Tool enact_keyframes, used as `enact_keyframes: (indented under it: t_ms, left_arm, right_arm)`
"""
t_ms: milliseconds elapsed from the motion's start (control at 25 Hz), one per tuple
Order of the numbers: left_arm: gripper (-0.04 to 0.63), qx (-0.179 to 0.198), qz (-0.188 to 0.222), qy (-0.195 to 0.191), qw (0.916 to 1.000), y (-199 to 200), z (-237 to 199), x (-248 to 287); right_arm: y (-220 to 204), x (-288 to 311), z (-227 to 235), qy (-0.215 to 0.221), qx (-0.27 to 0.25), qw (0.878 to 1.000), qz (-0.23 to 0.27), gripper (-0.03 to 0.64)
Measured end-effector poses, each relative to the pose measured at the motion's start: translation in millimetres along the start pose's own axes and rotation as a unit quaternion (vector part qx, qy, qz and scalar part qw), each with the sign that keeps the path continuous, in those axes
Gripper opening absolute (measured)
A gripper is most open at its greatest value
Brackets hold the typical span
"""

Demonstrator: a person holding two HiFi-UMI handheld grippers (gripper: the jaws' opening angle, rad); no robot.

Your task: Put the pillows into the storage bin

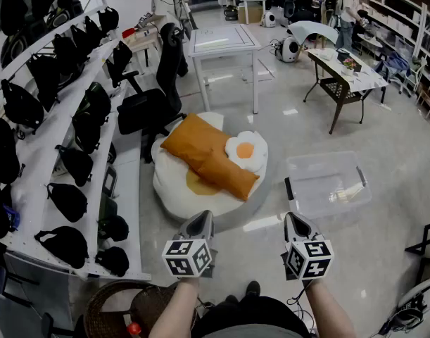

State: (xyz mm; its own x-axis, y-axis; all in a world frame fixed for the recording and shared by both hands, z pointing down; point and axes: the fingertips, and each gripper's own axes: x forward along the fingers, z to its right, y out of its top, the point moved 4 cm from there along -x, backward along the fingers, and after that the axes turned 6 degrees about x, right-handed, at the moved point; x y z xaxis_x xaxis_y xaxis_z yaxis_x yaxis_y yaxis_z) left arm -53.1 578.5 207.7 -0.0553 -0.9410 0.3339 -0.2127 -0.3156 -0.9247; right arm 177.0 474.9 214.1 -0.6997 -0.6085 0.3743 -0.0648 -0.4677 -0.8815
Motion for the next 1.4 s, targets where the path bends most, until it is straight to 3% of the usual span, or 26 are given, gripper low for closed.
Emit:
enact_keyframes:
  t_ms: [280,560,960,1400]
  left_arm:
    - [0.018,0.016,-0.015,0.034,0.9992,-0.7,1.8,8.3]
    - [0.021,0.022,-0.017,0.039,0.9989,4.1,8.4,20.2]
    - [0.101,0.010,-0.033,0.059,0.9976,4.0,2.3,32.3]
    - [0.127,-0.006,-0.051,0.062,0.9968,1.8,-36.5,81.7]
  right_arm:
    - [2.6,-3.8,10.9,0.026,0.031,0.999,0.015,0.000]
    - [5.5,2.7,27.6,0.027,0.020,0.999,0.008,0.002]
    - [3.9,20.8,41.4,0.037,0.047,0.998,-0.008,0.038]
    - [13.2,84.4,48.2,0.029,0.043,0.998,-0.027,0.071]
